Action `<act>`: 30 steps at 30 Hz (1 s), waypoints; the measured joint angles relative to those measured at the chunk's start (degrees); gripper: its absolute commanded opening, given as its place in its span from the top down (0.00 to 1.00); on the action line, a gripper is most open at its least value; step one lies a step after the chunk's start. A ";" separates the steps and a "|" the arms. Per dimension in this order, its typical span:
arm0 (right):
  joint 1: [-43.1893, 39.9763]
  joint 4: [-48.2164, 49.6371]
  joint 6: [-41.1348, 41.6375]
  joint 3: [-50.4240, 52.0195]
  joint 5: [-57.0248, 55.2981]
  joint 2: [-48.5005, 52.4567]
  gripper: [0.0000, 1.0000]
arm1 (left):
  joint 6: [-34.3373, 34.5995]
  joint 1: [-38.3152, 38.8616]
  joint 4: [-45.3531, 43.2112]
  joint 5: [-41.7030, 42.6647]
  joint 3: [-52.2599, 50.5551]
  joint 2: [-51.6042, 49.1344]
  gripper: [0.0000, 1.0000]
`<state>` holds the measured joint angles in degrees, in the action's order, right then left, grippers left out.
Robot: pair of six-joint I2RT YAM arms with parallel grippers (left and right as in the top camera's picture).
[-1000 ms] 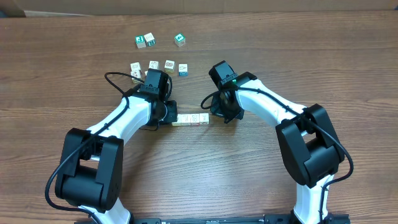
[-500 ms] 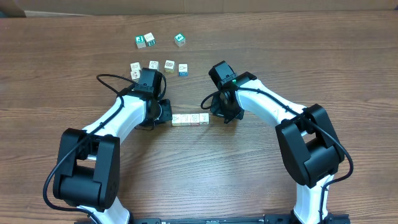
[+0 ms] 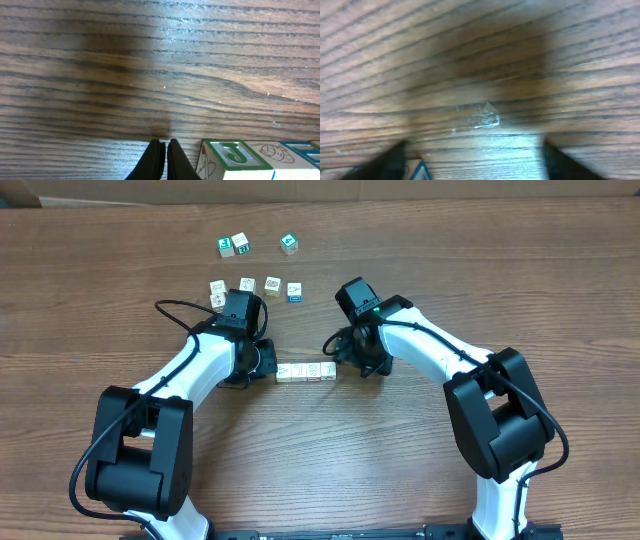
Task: Form a horizontal line
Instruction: 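Lift both grippers away from the aligned block row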
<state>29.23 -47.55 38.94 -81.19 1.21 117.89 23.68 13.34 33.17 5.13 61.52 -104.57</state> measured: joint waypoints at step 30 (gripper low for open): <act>0.04 0.02 -0.11 -0.17 -0.13 -0.04 0.00 | 0.81 -9.68 6.27 -0.50 0.13 0.33 0.00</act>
<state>29.28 -47.53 38.83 -81.36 1.08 117.84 24.49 3.66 39.44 4.62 61.65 -104.25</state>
